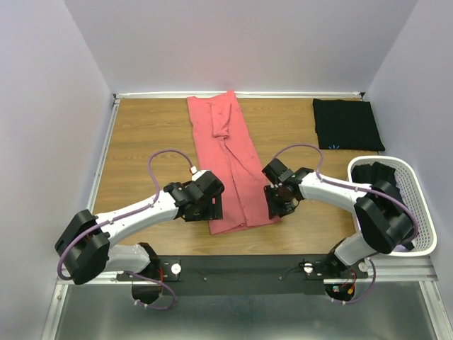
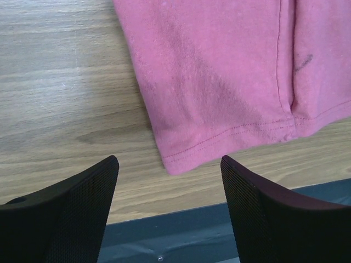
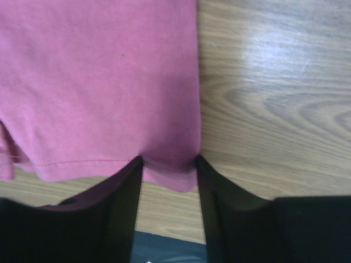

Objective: Fold and stack the t-shirts
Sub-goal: Fold the tshirt

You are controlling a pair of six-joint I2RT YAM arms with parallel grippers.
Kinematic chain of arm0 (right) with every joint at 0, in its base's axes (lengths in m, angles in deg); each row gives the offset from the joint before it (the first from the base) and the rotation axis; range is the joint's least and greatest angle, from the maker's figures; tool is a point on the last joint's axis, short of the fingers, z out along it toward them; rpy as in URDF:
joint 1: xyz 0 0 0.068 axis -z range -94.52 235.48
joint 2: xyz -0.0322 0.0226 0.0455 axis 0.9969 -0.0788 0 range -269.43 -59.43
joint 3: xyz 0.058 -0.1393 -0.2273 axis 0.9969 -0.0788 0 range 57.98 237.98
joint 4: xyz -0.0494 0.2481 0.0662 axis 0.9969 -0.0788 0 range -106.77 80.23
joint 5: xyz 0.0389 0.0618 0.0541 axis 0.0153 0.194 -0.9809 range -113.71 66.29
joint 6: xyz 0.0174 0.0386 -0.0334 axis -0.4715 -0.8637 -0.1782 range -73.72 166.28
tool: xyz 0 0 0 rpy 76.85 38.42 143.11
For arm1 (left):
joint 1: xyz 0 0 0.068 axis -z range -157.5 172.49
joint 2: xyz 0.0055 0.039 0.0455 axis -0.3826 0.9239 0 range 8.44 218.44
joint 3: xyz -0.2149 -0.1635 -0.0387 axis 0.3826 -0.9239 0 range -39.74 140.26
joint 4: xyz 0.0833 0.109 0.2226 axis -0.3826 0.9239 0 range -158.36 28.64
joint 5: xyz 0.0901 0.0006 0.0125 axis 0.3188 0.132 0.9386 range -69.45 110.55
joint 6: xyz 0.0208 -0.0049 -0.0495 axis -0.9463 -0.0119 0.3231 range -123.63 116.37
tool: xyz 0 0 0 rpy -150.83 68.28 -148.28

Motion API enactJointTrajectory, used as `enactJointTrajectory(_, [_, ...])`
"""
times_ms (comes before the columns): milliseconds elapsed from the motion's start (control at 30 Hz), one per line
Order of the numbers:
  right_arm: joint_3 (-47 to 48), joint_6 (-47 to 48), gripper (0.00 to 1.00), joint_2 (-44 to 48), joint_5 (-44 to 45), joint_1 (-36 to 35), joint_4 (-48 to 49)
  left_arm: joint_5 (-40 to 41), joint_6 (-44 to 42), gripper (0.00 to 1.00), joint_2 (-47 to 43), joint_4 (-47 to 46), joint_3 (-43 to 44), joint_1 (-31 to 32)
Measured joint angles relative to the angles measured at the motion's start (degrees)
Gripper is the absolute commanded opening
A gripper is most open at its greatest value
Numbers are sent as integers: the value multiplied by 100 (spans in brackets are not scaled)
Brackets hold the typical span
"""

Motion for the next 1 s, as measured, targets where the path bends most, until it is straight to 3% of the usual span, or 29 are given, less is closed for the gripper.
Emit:
enactJointTrajectory(167, [-105,0,36,20,13,24,59,-2,4,82,87,9,0,4])
enactJointTrajectory(300, [-229,-42,5,127,-52,35,195,-2,2,82,243,48,4,37])
enactJointTrajectory(333, [-245,-57,3,138,-72,35,227,-4,2,82,275,57,9,44])
enactJointTrajectory(667, [-262,46,1,157,-208,44,271,2,116,61,728,192,260,205])
enactJointTrajectory(1000, [-275,109,1,155,-367,44,313,4,197,59,1298,385,498,446])
